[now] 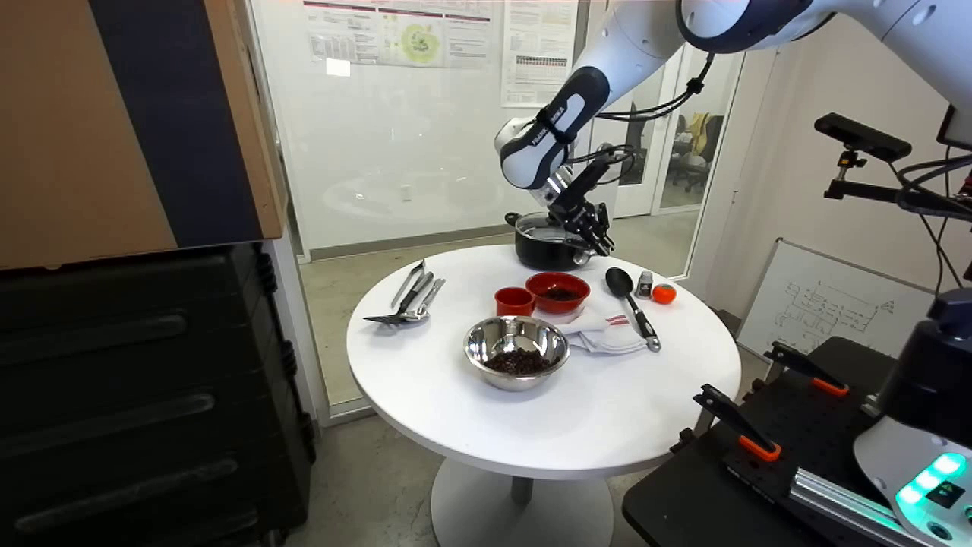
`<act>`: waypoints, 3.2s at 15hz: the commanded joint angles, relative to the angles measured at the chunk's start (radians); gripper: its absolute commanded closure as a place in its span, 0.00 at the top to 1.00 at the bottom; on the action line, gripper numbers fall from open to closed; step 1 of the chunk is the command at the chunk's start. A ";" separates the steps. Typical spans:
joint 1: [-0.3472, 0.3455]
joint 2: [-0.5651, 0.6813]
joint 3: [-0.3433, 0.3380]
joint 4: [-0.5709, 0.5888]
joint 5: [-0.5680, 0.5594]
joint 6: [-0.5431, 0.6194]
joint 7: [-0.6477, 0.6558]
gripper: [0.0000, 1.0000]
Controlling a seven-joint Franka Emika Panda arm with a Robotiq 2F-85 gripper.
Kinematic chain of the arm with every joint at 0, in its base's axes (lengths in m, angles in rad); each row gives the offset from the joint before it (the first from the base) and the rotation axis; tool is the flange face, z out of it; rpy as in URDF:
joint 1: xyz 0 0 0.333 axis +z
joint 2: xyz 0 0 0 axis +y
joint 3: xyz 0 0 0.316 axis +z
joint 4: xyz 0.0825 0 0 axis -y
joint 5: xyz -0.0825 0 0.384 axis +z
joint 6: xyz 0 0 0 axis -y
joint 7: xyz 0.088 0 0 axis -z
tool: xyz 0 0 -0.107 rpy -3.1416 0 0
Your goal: Use the silver spoon to stir the contents in the red bowl
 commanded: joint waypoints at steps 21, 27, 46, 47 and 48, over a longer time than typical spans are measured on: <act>-0.243 -0.301 0.077 -0.577 0.480 0.543 0.052 0.04; -0.286 -0.296 0.123 -0.633 0.680 0.697 -0.029 0.04; -0.315 -0.226 0.130 -0.651 0.758 0.742 -0.122 0.04; -0.316 -0.221 0.129 -0.652 0.760 0.751 -0.120 0.04; -0.319 -0.215 0.129 -0.651 0.762 0.761 -0.119 0.04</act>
